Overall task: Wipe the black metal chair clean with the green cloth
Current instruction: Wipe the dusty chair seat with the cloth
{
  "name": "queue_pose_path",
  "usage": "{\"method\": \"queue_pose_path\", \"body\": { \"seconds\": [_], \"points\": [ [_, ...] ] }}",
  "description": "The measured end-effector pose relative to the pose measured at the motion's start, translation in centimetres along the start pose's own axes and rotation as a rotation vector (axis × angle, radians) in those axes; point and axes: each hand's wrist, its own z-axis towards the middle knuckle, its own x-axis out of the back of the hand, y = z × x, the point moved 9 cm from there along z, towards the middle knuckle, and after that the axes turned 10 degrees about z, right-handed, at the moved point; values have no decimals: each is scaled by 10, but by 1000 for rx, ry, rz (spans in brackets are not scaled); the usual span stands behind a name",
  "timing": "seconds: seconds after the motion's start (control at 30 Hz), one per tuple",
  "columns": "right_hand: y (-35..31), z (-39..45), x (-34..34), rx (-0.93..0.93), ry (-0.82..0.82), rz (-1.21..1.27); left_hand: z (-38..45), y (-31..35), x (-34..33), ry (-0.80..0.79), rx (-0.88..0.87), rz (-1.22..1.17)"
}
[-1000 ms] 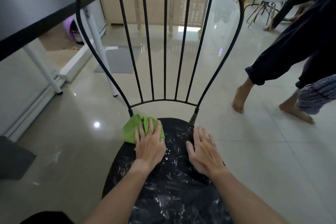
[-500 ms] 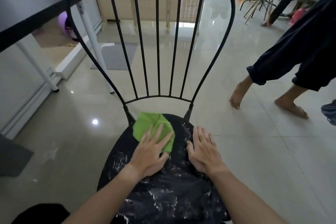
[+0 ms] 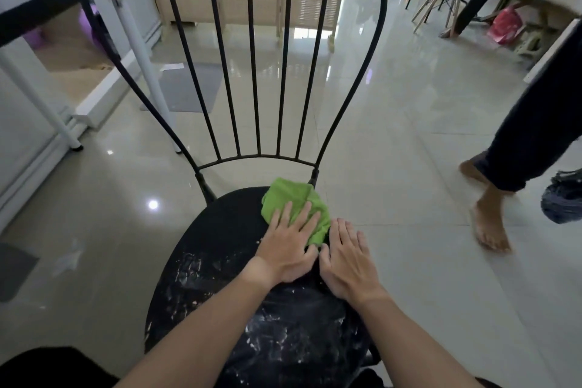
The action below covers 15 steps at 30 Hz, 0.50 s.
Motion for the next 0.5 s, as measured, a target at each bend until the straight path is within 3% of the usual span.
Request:
{"method": "queue_pose_path", "body": {
  "seconds": [0.33, 0.5],
  "points": [
    [-4, -12, 2, -22, -22, 60, -85, -18, -16, 194, -40, 107],
    [-4, -10, 6, -7, -47, 33, -98, -68, -19, 107, 128, 26]
  ]
}}
